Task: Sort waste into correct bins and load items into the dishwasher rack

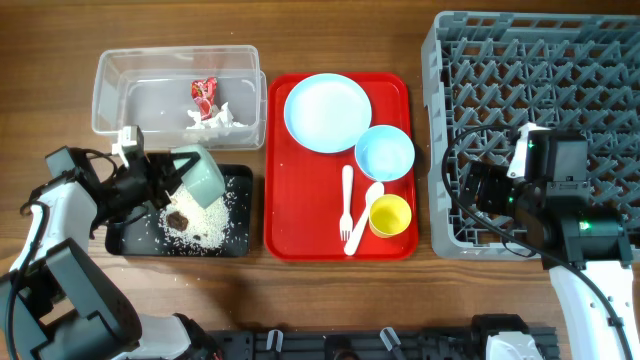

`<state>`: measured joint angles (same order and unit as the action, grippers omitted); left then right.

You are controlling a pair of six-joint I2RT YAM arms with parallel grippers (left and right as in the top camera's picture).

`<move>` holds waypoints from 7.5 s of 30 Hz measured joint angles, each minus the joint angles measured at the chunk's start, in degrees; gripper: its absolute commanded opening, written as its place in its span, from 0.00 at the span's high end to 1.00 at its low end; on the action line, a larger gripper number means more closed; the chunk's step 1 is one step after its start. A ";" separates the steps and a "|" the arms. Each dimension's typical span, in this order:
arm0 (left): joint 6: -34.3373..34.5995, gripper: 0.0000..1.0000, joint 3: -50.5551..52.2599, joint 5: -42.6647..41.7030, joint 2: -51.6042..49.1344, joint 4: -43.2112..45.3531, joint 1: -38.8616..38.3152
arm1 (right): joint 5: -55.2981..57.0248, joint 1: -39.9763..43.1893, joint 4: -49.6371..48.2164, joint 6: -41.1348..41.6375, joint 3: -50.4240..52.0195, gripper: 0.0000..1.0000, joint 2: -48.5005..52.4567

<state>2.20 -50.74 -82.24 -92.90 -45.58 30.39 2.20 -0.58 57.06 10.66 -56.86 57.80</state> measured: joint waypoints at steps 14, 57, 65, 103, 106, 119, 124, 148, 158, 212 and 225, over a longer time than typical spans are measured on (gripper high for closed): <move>9.20 0.96 -12.72 39.78 14.49 6.56 -42.01 | 0.00 0.04 -0.26 0.00 -0.02 0.00 -0.02; 13.20 0.41 -22.51 59.71 -8.26 3.69 -71.97 | 3.02 0.04 1.18 2.16 -2.54 0.00 -0.02; 13.38 0.96 -22.49 59.45 -14.58 5.53 -74.69 | 3.02 0.04 2.34 2.16 -2.54 0.00 -0.02; 38.84 0.96 -22.23 8.59 -4.15 30.45 -50.66 | -85.83 -0.09 -41.27 -19.02 -2.54 0.12 21.92; 38.86 0.96 -22.23 7.87 -4.15 30.42 -50.66 | -86.03 -0.02 -41.24 -18.21 -2.54 0.14 21.92; 39.98 0.96 -22.23 7.56 -4.15 30.91 -50.66 | -82.97 -0.09 -41.29 -13.60 -2.54 0.20 21.92; 40.19 0.96 -22.23 7.56 -4.15 30.99 -50.66 | -82.90 -0.09 -41.29 -13.44 -2.54 0.32 21.92; 25.09 0.37 -22.34 35.41 -4.02 10.84 -49.20 | -58.21 -0.13 -26.29 -11.04 -3.58 0.96 21.84; 16.70 0.33 -22.29 62.66 8.46 -2.60 -38.73 | -19.37 5.11 2.95 -5.20 -30.08 0.96 19.80; 15.65 0.13 -22.29 70.42 13.16 -5.27 -34.93 | -26.95 21.77 6.80 -8.02 -39.85 0.07 31.41; 15.63 0.13 -22.29 70.42 13.16 -5.88 -34.93 | -14.95 -11.34 5.07 -6.51 -39.85 0.11 43.78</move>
<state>17.82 -73.03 -11.81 -79.75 -51.46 -4.54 -12.75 -11.92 62.13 4.14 -96.71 101.58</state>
